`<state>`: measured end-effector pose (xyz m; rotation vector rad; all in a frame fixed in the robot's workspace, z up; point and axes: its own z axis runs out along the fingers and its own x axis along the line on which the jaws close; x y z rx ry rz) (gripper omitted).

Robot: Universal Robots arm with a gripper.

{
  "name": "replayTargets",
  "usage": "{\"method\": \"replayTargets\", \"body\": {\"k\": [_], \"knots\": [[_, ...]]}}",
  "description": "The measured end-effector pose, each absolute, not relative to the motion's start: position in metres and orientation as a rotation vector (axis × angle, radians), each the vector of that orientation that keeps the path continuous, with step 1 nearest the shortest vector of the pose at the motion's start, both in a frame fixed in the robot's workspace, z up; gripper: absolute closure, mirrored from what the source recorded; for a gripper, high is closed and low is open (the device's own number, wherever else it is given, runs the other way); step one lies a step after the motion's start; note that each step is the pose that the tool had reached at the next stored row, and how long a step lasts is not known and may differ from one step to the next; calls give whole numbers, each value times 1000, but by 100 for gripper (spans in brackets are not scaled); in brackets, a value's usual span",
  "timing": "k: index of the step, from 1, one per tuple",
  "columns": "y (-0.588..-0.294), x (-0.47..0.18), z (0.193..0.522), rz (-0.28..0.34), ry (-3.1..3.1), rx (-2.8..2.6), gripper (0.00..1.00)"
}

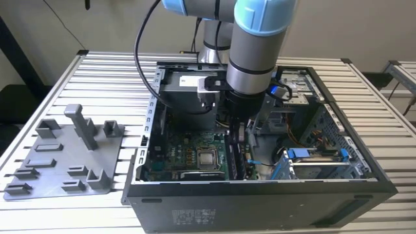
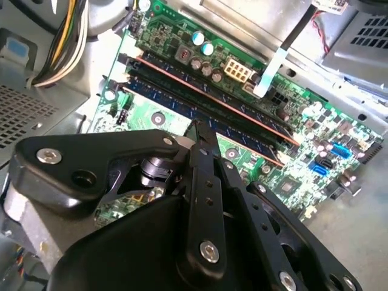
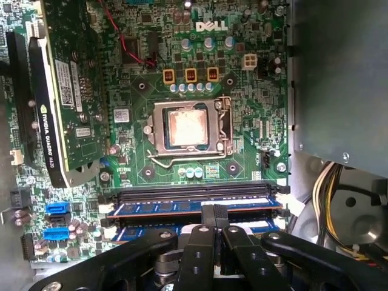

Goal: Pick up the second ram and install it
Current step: 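Press down the second ram until it locks into place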

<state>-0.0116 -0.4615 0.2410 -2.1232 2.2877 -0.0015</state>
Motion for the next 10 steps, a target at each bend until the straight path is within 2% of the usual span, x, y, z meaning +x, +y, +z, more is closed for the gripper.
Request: {"method": "replayTargets", "body": {"k": [10], "knots": [[-462, -12, 223, -2, 2288, -2124, 89]]}}
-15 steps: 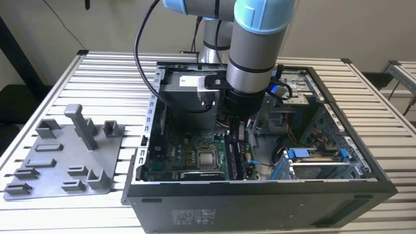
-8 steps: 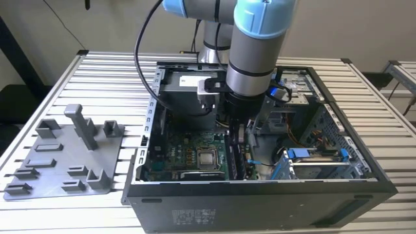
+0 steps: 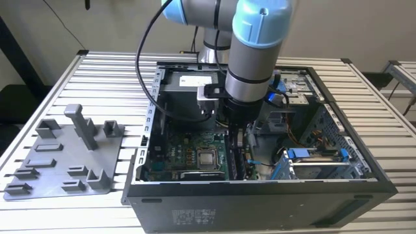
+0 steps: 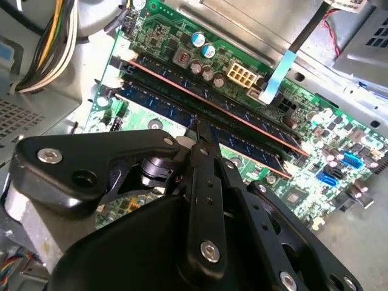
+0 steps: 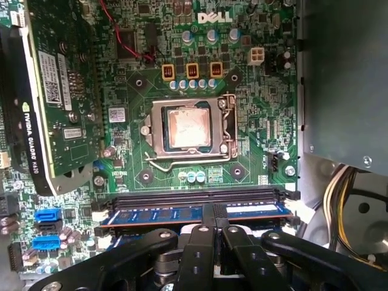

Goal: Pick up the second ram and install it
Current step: 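Press down the second ram until it locks into place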

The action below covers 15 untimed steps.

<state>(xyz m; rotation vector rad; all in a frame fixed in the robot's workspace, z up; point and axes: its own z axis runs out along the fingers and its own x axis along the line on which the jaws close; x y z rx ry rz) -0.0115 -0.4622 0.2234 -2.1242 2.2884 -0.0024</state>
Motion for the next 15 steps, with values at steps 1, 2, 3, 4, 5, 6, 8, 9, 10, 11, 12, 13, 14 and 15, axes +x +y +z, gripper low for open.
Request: {"method": "replayTargets", "body": {"k": [1, 2, 3, 4, 5, 6, 8, 9, 10, 11, 12, 13, 14, 15], "knots": [[-462, -12, 222, -3, 2289, -2125, 89], [-462, -12, 220, -3, 2289, -2125, 89], [-462, -12, 218, -3, 2289, -2125, 89], [-462, -12, 218, -3, 2289, -2125, 89], [-462, -11, 219, -3, 2289, -2125, 89], [-462, -11, 221, 0, 2287, -2123, 89], [-462, -11, 228, 1, 2288, -2124, 89], [-462, -12, 231, 0, 2289, -2124, 89], [-462, -11, 234, 0, 2288, -2124, 89], [-462, -11, 238, 0, 2289, -2124, 89], [-462, -11, 240, 0, 2289, -2124, 89], [-462, -11, 242, 0, 2289, -2124, 89], [-462, -11, 243, 0, 2289, -2124, 89], [-462, -11, 243, 0, 2289, -2124, 89]]}}
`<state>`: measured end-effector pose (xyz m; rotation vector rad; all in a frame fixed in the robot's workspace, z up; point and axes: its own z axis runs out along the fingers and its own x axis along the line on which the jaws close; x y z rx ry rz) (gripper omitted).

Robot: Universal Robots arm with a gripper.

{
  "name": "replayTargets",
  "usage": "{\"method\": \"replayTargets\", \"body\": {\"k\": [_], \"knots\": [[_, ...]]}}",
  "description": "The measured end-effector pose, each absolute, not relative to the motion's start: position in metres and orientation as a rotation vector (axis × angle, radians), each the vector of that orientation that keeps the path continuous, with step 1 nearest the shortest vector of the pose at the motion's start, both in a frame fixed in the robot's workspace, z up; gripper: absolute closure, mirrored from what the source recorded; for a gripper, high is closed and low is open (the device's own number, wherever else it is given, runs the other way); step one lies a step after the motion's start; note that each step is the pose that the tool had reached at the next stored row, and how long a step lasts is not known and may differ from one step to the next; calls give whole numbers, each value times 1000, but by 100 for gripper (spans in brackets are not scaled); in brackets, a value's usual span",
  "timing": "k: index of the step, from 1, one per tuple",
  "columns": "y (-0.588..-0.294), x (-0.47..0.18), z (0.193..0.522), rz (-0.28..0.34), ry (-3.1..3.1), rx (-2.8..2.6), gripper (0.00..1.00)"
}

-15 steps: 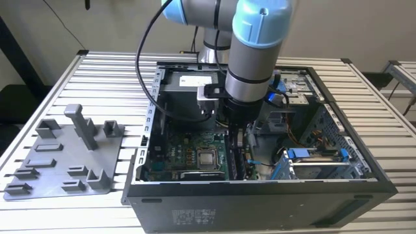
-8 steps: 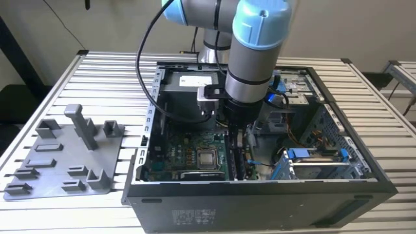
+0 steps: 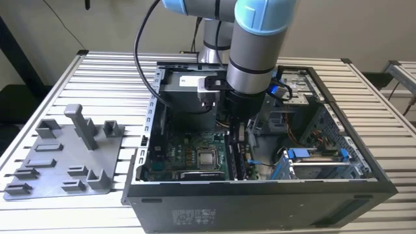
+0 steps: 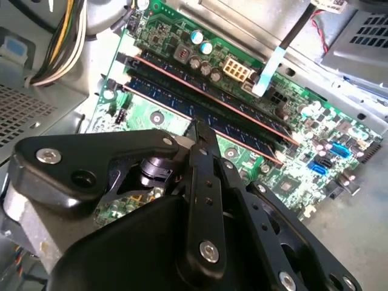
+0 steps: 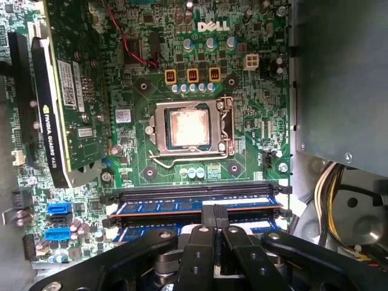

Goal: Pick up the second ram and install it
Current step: 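Press down the second ram until it locks into place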

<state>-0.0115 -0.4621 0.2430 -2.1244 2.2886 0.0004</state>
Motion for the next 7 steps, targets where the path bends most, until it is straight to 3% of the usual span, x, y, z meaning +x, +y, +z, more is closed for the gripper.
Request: {"method": "replayTargets", "body": {"k": [7], "knots": [[-462, -12, 243, 2, 2290, -2125, 89]]}}
